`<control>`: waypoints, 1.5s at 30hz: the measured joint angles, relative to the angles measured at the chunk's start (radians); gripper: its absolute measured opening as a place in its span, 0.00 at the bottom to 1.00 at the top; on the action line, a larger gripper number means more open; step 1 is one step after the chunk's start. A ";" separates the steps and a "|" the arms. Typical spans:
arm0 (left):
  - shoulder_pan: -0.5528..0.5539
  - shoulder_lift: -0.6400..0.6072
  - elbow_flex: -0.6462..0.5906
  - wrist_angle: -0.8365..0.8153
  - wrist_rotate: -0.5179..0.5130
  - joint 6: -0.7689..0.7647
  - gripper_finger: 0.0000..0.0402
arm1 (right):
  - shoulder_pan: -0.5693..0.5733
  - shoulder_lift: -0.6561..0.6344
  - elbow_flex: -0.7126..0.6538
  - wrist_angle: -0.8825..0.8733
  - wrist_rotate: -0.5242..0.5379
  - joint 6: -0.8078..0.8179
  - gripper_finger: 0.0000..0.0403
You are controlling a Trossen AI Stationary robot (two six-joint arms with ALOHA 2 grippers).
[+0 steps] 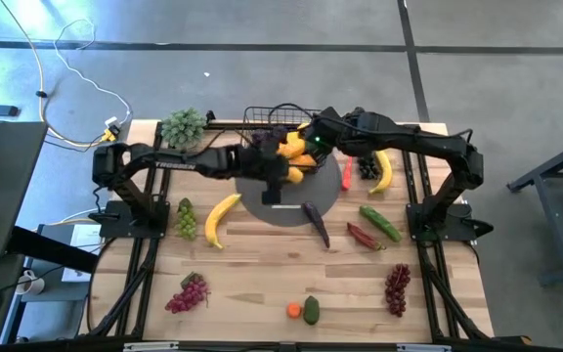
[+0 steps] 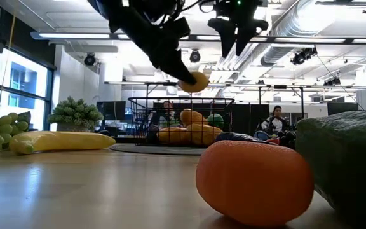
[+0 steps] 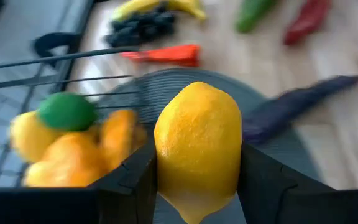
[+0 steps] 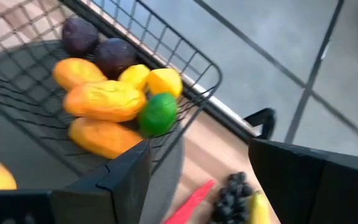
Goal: Build produce basket
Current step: Put the lemon into the black wire basket
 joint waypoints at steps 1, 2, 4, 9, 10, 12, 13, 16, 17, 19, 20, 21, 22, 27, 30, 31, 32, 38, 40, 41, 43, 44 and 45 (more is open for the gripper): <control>0.014 0.000 0.000 0.008 -0.005 0.000 0.39 | -0.009 0.000 0.000 0.000 0.003 -0.010 0.62; 0.028 0.000 0.000 0.014 -0.012 -0.001 0.39 | -0.019 0.000 0.000 0.001 0.003 -0.024 0.62; 0.055 0.000 0.000 0.026 -0.020 -0.012 0.39 | -0.037 0.000 0.000 0.006 0.003 -0.048 0.62; 0.112 0.000 0.000 0.080 -0.030 -0.055 0.39 | -0.073 0.000 0.000 0.039 0.003 -0.086 0.62; 0.122 0.000 0.000 0.097 -0.039 -0.068 0.39 | -0.079 0.000 0.000 0.047 0.002 -0.089 0.62; 0.142 0.000 0.000 0.132 -0.048 -0.091 0.39 | -0.091 0.000 0.000 0.058 -0.007 -0.094 0.62; 0.152 0.000 0.000 0.149 -0.048 -0.098 0.39 | -0.096 0.000 0.000 0.065 -0.015 -0.094 0.62; 0.183 0.000 0.000 0.203 -0.050 -0.112 0.39 | -0.111 0.000 0.000 0.075 -0.050 -0.092 0.62; 0.193 0.000 0.000 0.217 -0.050 -0.112 0.39 | -0.115 0.000 0.000 0.080 -0.059 -0.091 0.62; 0.215 0.002 0.000 0.243 -0.050 -0.112 0.39 | -0.120 0.000 0.000 0.081 -0.074 -0.083 0.62; 0.227 0.005 0.000 0.258 -0.047 -0.112 0.39 | -0.121 0.000 0.000 0.082 -0.079 -0.076 0.62; 0.239 0.009 0.000 0.268 -0.043 -0.112 0.39 | -0.121 0.000 0.000 0.083 -0.085 -0.066 0.62; 0.253 0.015 0.000 0.275 -0.038 -0.113 0.39 | -0.121 0.000 0.000 0.084 -0.094 -0.054 0.62; 0.315 0.055 0.000 0.353 -0.003 -0.113 0.39 | -0.121 0.000 0.000 0.088 -0.125 0.030 0.62; 0.344 0.082 0.000 0.394 0.031 -0.130 0.39 | -0.121 0.000 0.000 0.087 -0.158 0.086 0.62; 0.350 0.093 0.000 0.400 0.033 -0.131 0.39 | -0.120 0.000 0.000 0.087 -0.166 0.107 0.62; 0.357 0.104 0.000 0.407 0.032 -0.131 0.39 | -0.120 0.000 0.000 0.087 -0.176 0.125 0.62; 0.390 0.165 0.000 0.455 0.048 -0.131 0.39 | -0.120 0.000 0.000 0.087 -0.214 0.212 0.62; 0.397 0.186 0.000 0.473 0.049 -0.131 0.39 | -0.120 0.000 0.000 0.086 -0.215 0.236 0.62; 0.400 0.194 0.000 0.480 0.049 -0.131 0.39 | -0.120 0.000 0.000 0.086 -0.216 0.247 0.62; 0.405 0.212 0.000 0.495 0.051 -0.129 0.39 | -0.120 0.001 0.000 0.086 -0.217 0.266 0.62; 0.408 0.219 0.000 0.494 0.056 -0.130 0.39 | -0.119 0.002 0.000 0.086 -0.222 0.270 0.62; 0.410 0.227 0.000 0.494 0.065 -0.130 0.39 | -0.119 0.003 0.000 0.086 -0.230 0.274 0.62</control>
